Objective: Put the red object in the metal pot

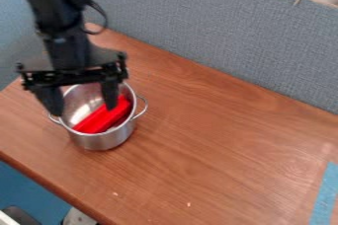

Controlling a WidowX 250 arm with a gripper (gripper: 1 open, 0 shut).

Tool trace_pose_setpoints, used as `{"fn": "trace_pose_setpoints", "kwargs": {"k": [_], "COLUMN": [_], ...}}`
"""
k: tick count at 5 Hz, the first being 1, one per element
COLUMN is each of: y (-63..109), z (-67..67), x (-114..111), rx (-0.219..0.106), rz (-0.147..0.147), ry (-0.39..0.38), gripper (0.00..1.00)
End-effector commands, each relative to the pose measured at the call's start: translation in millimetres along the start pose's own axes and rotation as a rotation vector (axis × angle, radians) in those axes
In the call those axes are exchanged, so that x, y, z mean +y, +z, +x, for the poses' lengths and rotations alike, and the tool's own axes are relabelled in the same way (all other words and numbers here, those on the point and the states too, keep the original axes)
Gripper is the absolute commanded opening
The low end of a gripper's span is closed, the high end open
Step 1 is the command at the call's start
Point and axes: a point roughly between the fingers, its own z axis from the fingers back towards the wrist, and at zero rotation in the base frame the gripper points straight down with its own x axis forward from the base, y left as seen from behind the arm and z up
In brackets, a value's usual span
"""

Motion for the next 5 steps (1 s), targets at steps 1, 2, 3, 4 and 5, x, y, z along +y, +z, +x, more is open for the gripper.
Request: {"fn": "trace_pose_setpoints", "kwargs": {"k": [1, 2, 3, 4, 5], "y": [2.0, 2.9, 3.7, 5.0, 1.2], "z": [-5.2, -4.4, 7.5, 30.8, 13.6], "x": [1.4, -0.7, -6.9, -9.0, -55.2], "rx": [-0.023, -0.029, -0.032, -0.059, -0.077], "rz": [-0.008, 0.013, 0.027, 0.026, 0.023], "ry": [0.077, 0.196, 0.236, 0.291, 0.304], "gripper": [1.00, 1.00, 0.00, 0.00, 0.00]}}
